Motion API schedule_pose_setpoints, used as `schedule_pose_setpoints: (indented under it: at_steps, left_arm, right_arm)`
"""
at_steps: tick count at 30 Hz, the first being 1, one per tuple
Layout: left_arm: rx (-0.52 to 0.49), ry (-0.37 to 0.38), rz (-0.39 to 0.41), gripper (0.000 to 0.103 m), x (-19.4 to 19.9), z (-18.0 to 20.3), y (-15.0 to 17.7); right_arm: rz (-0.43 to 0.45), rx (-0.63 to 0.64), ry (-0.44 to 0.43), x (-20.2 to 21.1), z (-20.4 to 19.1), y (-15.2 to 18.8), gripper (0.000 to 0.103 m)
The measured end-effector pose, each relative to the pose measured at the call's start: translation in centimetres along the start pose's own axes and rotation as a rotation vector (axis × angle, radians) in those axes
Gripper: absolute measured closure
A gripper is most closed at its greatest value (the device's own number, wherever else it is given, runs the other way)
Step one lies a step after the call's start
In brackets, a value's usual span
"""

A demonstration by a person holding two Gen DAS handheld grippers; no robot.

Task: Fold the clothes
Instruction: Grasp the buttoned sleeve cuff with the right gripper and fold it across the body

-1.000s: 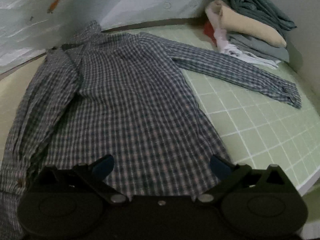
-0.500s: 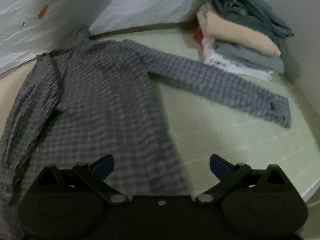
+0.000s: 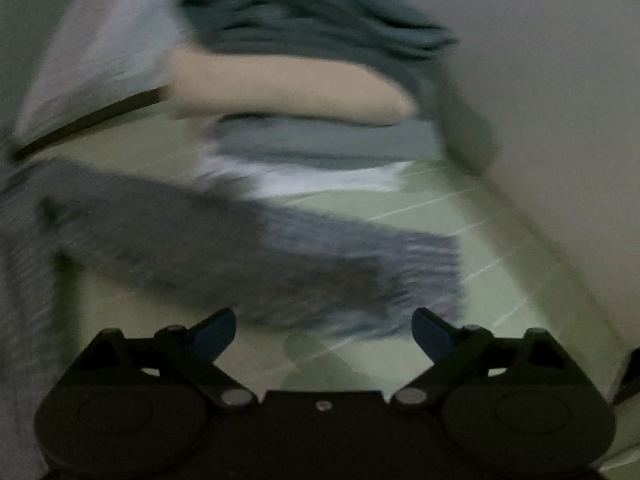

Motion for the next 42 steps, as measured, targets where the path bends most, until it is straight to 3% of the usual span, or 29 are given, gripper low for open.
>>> schedule_pose_setpoints:
  at_steps: [8,13,14,17,18,26,30,36,39,42]
  left_arm:
    - [-0.021,-0.061,-0.032,0.002,-1.0,0.2,0.0]
    - [-0.025,-0.068,-0.043,0.002,-1.3,-0.3,-0.4]
    - [-0.022,-0.069,-0.043,0.002,-1.3,-0.4,-0.5]
    - [-0.021,-0.059,-0.038,0.002,-1.3,-1.0,-0.8]
    - [-0.021,-0.054,-0.036,0.002,-1.3,-1.2,-1.0]
    - [-0.004,-0.005,-0.016,0.002,-1.8,-5.0,-2.7]
    - [0.022,0.030,0.000,0.002,-1.9,-7.5,-3.4]
    - [0.055,0.052,-0.012,0.002,-2.6,-10.6,-3.6]
    - [0.072,0.058,-0.012,0.002,-2.5,-11.7,-3.5]
    - [0.076,0.055,-0.008,0.002,-2.3,-12.1,-3.1]
  right_arm:
    - [-0.050,-0.082,0.062,-4.3,3.4,-1.2,0.011]
    - [-0.062,-0.104,0.034,-4.9,3.6,-1.0,0.027]
    - [-0.055,-0.102,0.029,-5.0,3.5,-1.0,0.033]
    - [-0.046,-0.064,0.023,-4.7,3.1,-1.4,0.075]
    - [-0.045,-0.051,0.018,-4.5,2.8,-1.6,0.079]
    - [0.086,-0.018,-0.064,2.7,-1.6,-3.6,0.082]
    - [0.105,0.038,-0.221,7.4,-7.0,-3.7,0.082]
    - [0.033,0.144,-0.470,12.4,-17.9,-1.1,0.082]
    - [-0.010,0.213,-0.519,13.7,-22.2,0.8,0.082]
    - [-0.042,0.231,-0.536,14.0,-23.0,1.6,0.078]
Point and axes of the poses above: each gripper's, at about its wrist camera, not at the fingertips, and x roughly against the way its jaws point, z to its right, y to its underside, the point moved 1 cm from there along -x, roughly the way its jaws point, and after that the axes turned 4 degrees about y, right-handed, at the moved point
